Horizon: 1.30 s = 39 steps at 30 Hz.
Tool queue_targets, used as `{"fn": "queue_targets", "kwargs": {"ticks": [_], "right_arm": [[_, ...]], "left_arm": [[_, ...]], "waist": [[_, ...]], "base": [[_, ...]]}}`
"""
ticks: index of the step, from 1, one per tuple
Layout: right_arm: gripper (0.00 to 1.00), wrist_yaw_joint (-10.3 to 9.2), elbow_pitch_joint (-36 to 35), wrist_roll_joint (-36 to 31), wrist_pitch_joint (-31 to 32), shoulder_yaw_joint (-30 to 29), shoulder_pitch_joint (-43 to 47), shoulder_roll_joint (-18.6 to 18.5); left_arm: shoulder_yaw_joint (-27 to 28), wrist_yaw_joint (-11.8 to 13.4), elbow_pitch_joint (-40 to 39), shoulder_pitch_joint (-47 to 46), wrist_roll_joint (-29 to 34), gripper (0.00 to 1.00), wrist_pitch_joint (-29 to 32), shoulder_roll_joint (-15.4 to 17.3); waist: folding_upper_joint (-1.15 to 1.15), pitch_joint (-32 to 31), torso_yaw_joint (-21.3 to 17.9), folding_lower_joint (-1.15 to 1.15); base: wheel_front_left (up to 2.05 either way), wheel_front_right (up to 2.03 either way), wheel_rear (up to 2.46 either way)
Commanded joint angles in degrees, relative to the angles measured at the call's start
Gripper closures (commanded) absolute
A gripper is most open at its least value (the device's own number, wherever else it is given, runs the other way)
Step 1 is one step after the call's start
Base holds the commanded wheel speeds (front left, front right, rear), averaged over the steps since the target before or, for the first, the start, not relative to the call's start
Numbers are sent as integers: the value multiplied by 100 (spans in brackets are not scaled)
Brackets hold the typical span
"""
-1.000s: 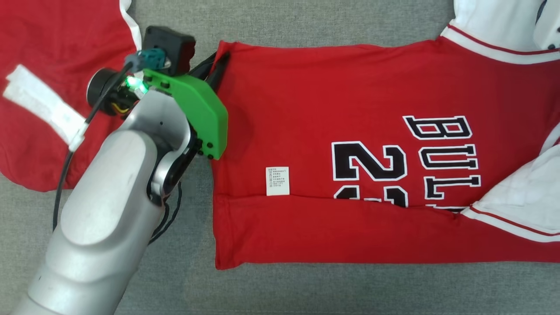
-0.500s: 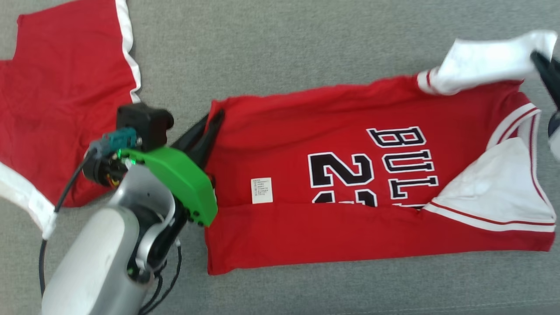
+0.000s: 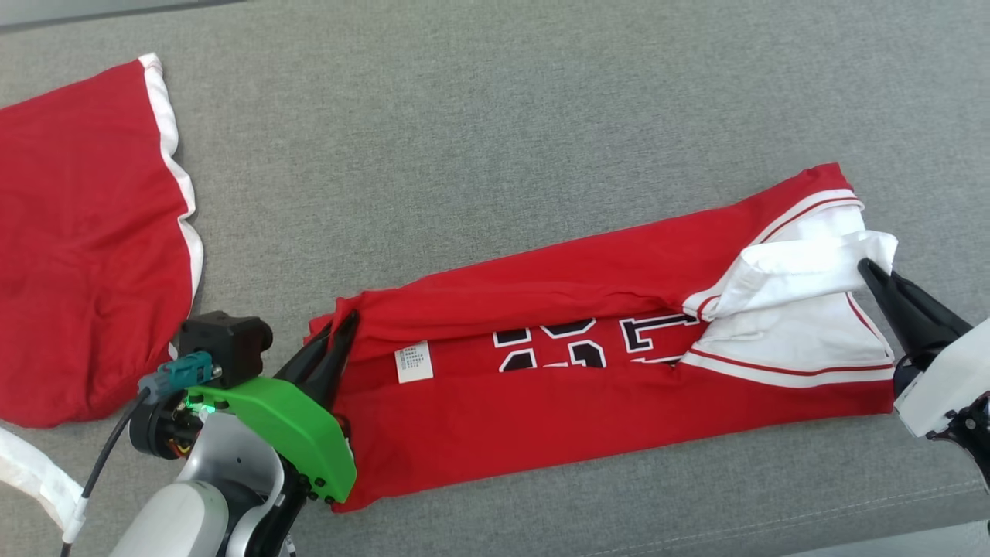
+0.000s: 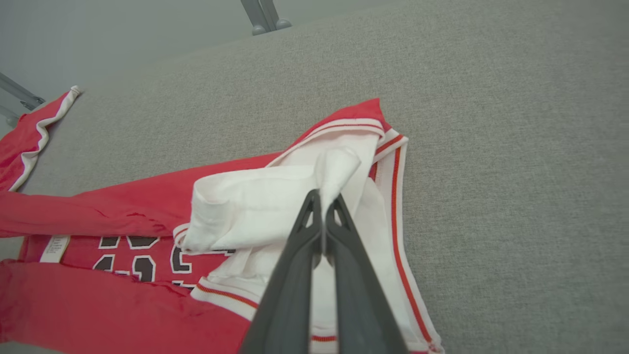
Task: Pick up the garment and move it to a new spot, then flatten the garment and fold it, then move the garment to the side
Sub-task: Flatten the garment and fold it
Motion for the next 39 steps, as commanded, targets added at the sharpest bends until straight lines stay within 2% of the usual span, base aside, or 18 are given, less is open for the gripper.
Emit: {"fn": "queue_targets", "kwargs": {"ticks": [1, 3, 4, 5, 6, 9, 14, 20, 24, 27, 30, 32, 34, 35, 36, 39], "right_arm": [[100, -7, 34, -86, -16, 1, 62, 57], [100, -7, 89, -97, -8, -18, 87, 157], [69, -7, 108, -107, 1, -11, 109, 191], [15, -7, 136, -117, 50, 18, 144, 213], [0, -7, 193, -156, 102, 12, 179, 234], [0, -6, 303, -284, 258, -49, 222, 267], [0, -6, 537, -517, 315, -440, -69, 530], [0, -4, 1159, -977, 595, -591, -572, 792], [0, -4, 1724, -1338, 708, -477, -870, 880], [0, -7, 2164, -1552, 761, -453, -1011, 861], [0, -6, 2542, -1709, 886, -512, -1074, 853], [0, -6, 2707, -1649, 1001, -518, -1045, 877], [0, -2, 2806, -1290, 1102, -524, -1019, 1022], [42, -1, 2826, -1152, 1127, -534, -1008, 1081], [100, -1, 2821, -1009, 1135, -519, -985, 1084], [100, -4, 2775, -748, 748, -733, -946, 924]], "left_arm": [[13, 21, 43, 94, 24, 79, -53, 45], [-28, 2, 89, 148, 35, 65, -79, 44], [-32, 21, 145, 193, -15, 13, -52, 21], [-33, 51, 188, 221, -18, 0, -59, 19], [-54, 55, 249, 267, 37, 0, -68, 71], [-12, 136, 375, 348, 274, 0, -330, 163], [119, 356, 474, 595, 868, 0, -1669, 24], [-20, 590, 810, 853, 1333, 0, -3072, -444], [-67, 682, 1121, 937, 1546, 0, -3401, -807], [-4, 597, 1251, 946, 1668, 0, -3448, -1061], [147, 399, 1243, 995, 1910, 0, -3442, -1265], [299, 280, 1185, 1067, 2050, 0, -3443, -1387], [479, 146, 1154, 1142, 2205, 0, -3442, -1485], [536, 87, 1174, 1201, 2242, 0, -3439, -1528], [609, 11, 1169, 1234, 2306, 0, -3440, -1569], [820, -185, 1213, 1349, 2426, 0, -3441, -1693]], "waist": [[0, -53, -42, 0], [0, -60, -30, 0], [0, -65, -22, 0], [0, -69, -19, 0], [0, -75, -20, 0], [0, -87, -14, 0], [0, -126, -9, 0], [0, -137, 114, 0], [0, -127, 224, 0], [0, -145, 332, 0], [0, -186, 468, 0], [0, -216, 535, 0], [0, -272, 582, 0], [0, -302, 601, 0], [0, -341, 616, 0], [0, -434, 645, 0]], "base": [[0, 0, 0], [0, 0, 0], [0, 0, 0], [0, 0, 0], [0, 0, 0], [0, 0, 0], [0, 0, 0], [0, 0, 0], [0, 0, 0], [0, 0, 0], [0, 0, 0], [0, 0, 0], [0, 0, 0], [0, 0, 0], [0, 0, 0], [0, 0, 0]]}}
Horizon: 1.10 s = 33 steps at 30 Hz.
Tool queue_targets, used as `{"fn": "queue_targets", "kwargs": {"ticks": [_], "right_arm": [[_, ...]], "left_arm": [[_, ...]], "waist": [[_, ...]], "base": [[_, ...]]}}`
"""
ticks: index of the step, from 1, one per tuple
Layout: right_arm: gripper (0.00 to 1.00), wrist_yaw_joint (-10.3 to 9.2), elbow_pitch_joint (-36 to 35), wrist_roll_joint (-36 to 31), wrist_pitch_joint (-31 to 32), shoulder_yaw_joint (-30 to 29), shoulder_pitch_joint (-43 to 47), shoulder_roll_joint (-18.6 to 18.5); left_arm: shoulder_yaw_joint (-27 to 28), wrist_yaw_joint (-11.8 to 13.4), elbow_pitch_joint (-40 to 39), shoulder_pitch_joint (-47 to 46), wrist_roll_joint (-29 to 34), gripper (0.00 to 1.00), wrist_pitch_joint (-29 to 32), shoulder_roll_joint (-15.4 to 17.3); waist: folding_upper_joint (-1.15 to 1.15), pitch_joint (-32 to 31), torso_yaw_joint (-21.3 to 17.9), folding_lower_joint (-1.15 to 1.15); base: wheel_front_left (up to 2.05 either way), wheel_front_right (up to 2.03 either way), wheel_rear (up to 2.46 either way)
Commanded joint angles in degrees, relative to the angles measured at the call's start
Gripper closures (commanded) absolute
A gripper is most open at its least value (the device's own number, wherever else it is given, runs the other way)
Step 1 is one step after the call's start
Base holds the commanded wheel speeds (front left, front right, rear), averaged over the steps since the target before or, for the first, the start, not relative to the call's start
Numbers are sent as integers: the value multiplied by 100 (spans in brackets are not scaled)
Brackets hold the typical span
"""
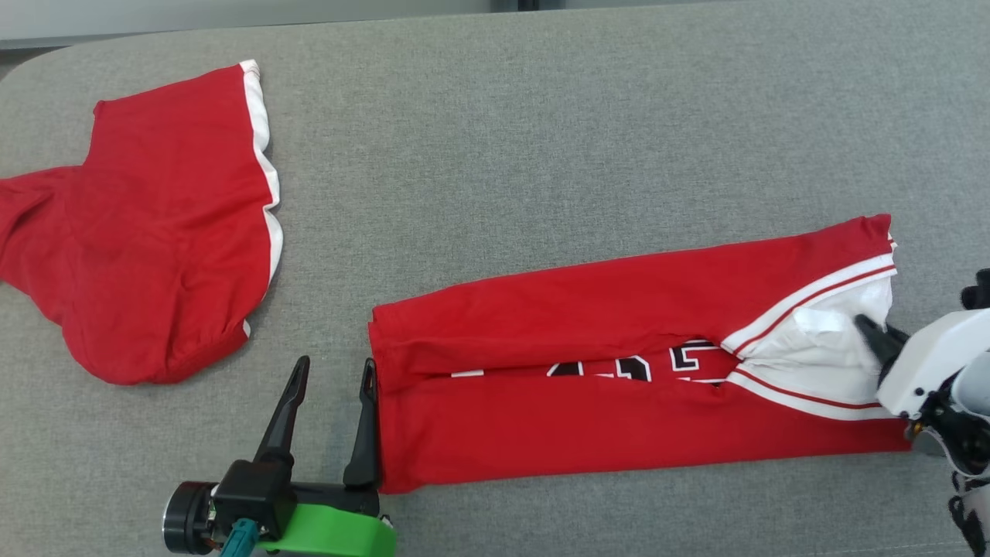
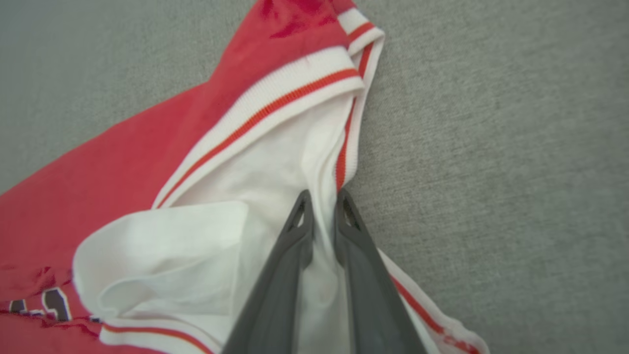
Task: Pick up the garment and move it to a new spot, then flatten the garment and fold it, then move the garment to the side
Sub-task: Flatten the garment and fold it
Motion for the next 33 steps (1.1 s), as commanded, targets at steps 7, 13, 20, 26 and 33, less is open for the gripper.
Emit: {"fn": "queue_targets", "kwargs": {"ticks": [7, 13, 20, 26, 33], "right_arm": [[100, -5, -19, 90, -552, -945, 302, -933], [100, -3, -641, 332, -440, -1433, 675, -1585], [100, -2, -2117, 882, 172, -604, 1081, -1566], [100, -1, -2664, 608, 391, 422, 1174, -779], [100, -1, -2018, 6, -81, 1258, 830, 316]], "left_arm": [[516, -329, 97, 239, 199, 0, -14, -174], [840, -382, 176, 385, 111, 0, -14, -243], [663, -320, 258, 426, -163, 0, -15, -249], [510, -247, 357, 322, -235, 0, -15, -250], [417, -252, 517, 222, -258, 0, -15, -250]], "waist": [[0, -276, 183, 0], [0, -498, 299, 0], [0, -670, 302, 0], [0, -646, 282, 0], [0, -627, 322, 0]], "base": [[0, 0, 0], [0, 0, 0], [0, 0, 0], [0, 0, 0], [0, 0, 0]]}}
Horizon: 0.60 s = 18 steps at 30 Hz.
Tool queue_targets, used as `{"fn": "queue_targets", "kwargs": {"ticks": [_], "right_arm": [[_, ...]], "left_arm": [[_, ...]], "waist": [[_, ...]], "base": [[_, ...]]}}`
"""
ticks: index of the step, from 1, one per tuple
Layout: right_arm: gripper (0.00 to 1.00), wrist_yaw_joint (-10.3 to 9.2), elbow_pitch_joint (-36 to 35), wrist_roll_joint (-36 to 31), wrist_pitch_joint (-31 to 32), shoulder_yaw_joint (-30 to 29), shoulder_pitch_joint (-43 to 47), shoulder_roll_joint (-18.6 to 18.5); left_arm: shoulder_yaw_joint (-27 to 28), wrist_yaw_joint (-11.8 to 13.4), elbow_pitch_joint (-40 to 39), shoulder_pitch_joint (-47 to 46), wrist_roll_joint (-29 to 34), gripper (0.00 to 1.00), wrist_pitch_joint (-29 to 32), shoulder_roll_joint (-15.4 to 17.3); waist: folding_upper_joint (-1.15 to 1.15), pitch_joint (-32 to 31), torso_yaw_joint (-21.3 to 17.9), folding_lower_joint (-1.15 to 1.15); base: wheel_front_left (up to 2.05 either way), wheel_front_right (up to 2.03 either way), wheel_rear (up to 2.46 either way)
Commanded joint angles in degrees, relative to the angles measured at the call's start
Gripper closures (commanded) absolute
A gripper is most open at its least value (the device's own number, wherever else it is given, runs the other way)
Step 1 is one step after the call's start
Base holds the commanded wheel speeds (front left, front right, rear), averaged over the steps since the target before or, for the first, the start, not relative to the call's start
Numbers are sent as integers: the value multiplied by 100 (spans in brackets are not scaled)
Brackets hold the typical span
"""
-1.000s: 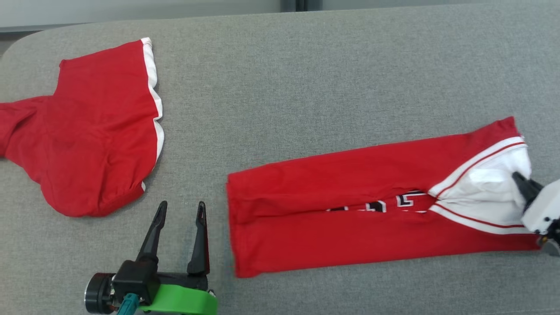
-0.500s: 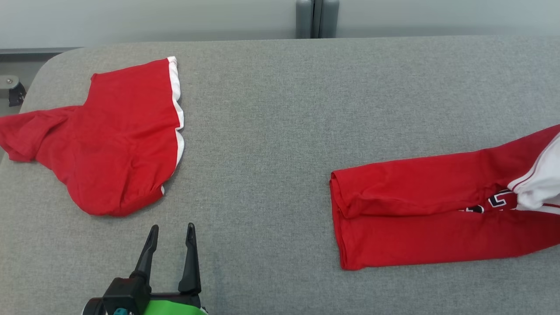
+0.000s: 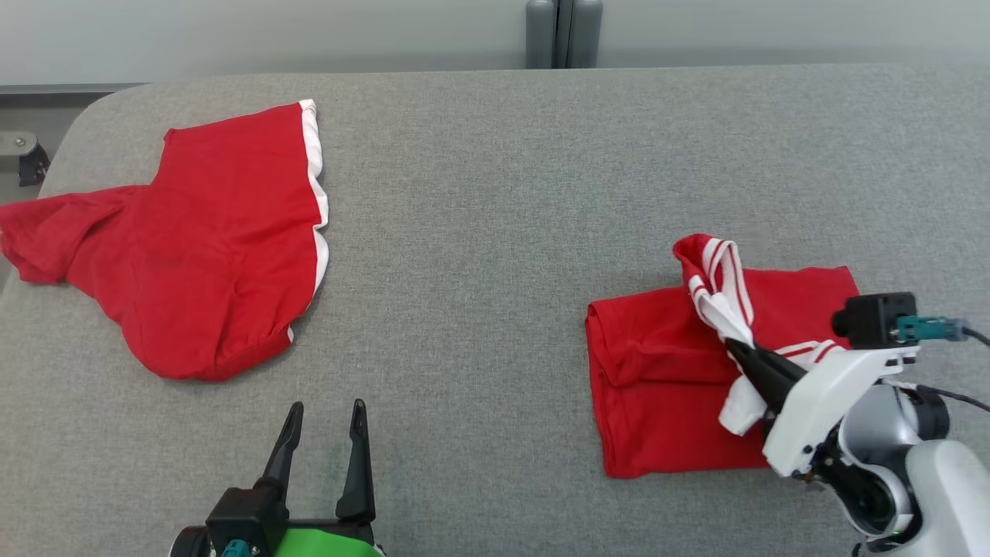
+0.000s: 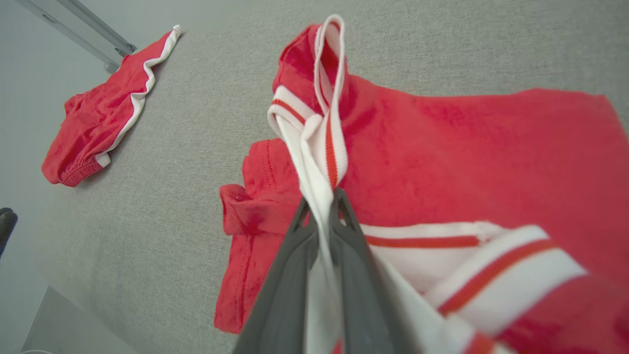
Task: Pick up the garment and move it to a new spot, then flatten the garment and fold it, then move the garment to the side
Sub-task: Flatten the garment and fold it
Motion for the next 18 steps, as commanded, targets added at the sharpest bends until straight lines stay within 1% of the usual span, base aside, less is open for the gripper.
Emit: {"fn": "queue_targets", "kwargs": {"ticks": [1, 4, 10, 11, 12, 13, 14, 17, 18], "right_arm": [[100, -1, 121, -96, -158, 73, -93, 118], [100, -1, 362, -227, -372, 188, -157, 363], [100, -1, 768, -395, -650, 369, -246, 643], [95, 0, 820, -381, -717, 428, -251, 678], [67, 0, 851, -340, -752, 481, -247, 707], [31, 0, 861, -279, -823, 518, -243, 737], [0, -1, 859, -200, -914, 511, -236, 770], [0, -1, 641, 63, -1183, 494, -134, 832], [0, -1, 513, 97, -1297, 461, -75, 787]], "left_arm": [[-4, 16, 32, -96, -22, 0, -15, 7], [-12, 32, 29, -89, -32, 0, -15, 7], [-32, 2, 58, -49, 215, 0, -15, 7], [-29, 2, 66, -33, 257, 0, -15, 7], [-24, 7, 57, -16, 285, 0, -15, 7], [-23, 9, 51, 6, 297, 0, -15, 7], [-30, 11, 53, 41, 313, 0, -15, 7], [-60, -3, 33, 84, 344, 0, -15, 7], [-57, -2, 25, 103, 346, 0, -15, 7]], "waist": [[0, -17, 30, 0], [0, -25, 54, 0], [0, -107, 72, 0], [0, -153, 82, 0], [0, -187, 88, 0], [0, -224, 91, 0], [0, -265, 96, 0], [0, -362, 124, 0], [0, -386, 128, 0]], "base": [[0, 0, 0], [0, 0, 0], [0, 0, 0], [0, 0, 0], [0, 0, 0], [0, 0, 0], [0, 0, 0], [0, 0, 0], [0, 0, 0]]}}
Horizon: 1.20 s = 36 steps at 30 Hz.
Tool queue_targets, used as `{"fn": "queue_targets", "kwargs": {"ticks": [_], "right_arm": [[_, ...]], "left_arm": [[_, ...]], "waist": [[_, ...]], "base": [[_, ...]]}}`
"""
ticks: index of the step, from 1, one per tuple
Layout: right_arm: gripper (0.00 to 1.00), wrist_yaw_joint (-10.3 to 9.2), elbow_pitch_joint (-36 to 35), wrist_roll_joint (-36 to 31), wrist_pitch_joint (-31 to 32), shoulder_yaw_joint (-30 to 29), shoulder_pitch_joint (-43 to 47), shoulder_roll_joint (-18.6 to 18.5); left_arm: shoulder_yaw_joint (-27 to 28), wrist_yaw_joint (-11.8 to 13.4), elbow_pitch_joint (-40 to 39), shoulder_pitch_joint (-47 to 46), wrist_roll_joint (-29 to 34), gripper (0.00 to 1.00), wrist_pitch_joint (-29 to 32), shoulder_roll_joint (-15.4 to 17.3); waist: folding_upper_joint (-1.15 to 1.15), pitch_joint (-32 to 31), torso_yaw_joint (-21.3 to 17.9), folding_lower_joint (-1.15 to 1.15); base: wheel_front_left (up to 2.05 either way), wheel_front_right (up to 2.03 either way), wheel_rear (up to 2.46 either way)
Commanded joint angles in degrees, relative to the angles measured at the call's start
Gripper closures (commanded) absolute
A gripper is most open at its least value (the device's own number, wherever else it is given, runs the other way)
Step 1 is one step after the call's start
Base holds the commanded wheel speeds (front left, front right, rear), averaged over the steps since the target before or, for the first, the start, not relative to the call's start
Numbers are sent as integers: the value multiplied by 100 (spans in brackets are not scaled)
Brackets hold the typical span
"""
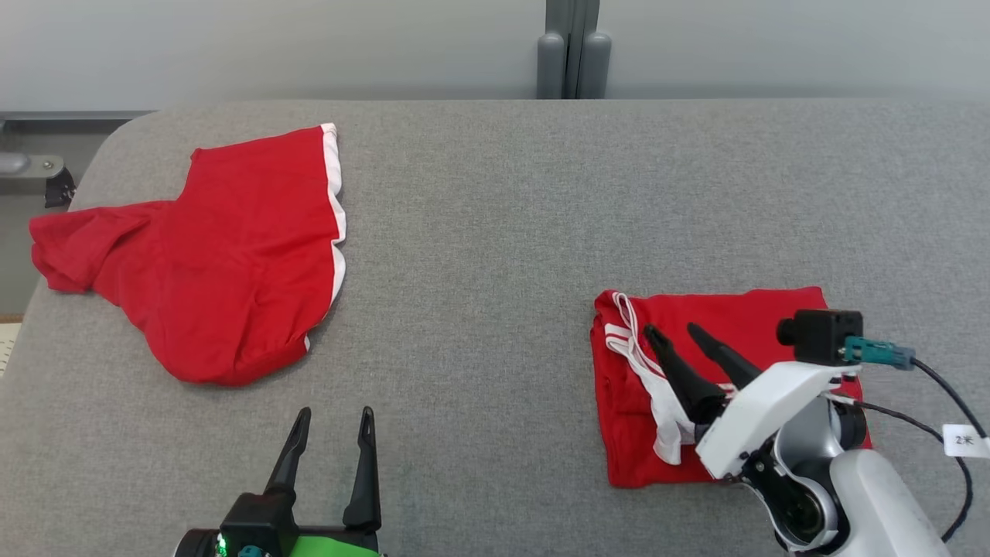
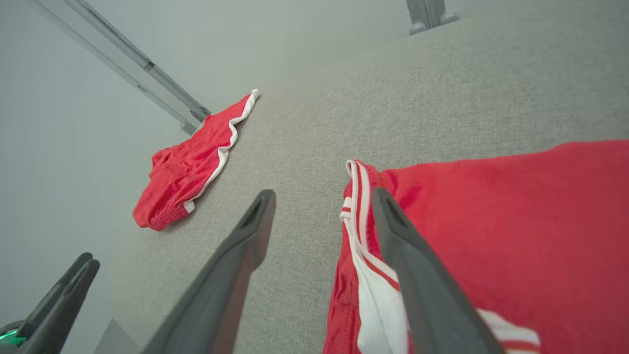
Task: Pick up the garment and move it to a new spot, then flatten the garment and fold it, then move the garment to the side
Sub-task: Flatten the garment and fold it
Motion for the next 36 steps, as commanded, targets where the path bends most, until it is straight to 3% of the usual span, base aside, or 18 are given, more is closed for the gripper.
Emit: {"fn": "queue_targets", "kwargs": {"ticks": [1, 7, 9, 14, 15, 17, 18, 19, 20, 36], "right_arm": [[0, -1, -146, 42, -152, -80, 147, -95], [0, -1, -550, -331, -912, -530, 511, -584], [0, -1, -440, -696, -1163, -683, 622, -818], [0, -1, 179, -1503, -1803, -847, 821, -1010], [13, -1, 315, -1642, -1903, -834, 847, -995], [53, -1, 591, -1896, -2157, -697, 859, -913], [64, -1, 752, -1933, -2261, -615, 835, -827], [88, -1, 869, -1972, -2342, -525, 806, -793], [100, -1, 1013, -2039, -2434, -398, 754, -758], [100, -3, 2790, -2272, -2823, 1265, -260, -57]], "left_arm": [[13, -16, -22, 83, 53, 0, -15, 7], [108, -41, -68, 189, 121, 0, -15, 7], [125, -57, -71, 191, 129, 0, -15, 7], [157, -87, -77, 139, 170, 0, -15, 7], [159, -91, -75, 133, 176, 0, -15, 7], [167, -98, -61, 128, 186, 0, -15, 7], [173, -106, -54, 128, 182, 0, -15, 7], [178, -113, -48, 127, 180, 0, -15, 7], [187, -113, -42, 129, 172, 0, -15, 7], [364, -127, -25, 17, 123, 0, -15, 6]], "waist": [[0, -81, 19, 0], [0, -84, -83, 0], [0, -68, -103, 0], [0, -29, -94, 0], [0, -29, -86, 0], [0, -27, -69, 0], [0, -25, -60, 0], [0, -26, -51, 0], [0, -33, -38, 0], [0, -29, 126, 0]], "base": [[0, 0, 0], [0, 0, 0], [0, 0, 0], [0, 0, 0], [0, 0, 0], [0, 0, 0], [0, 0, 0], [0, 0, 0], [0, 0, 0], [0, 0, 0]]}}
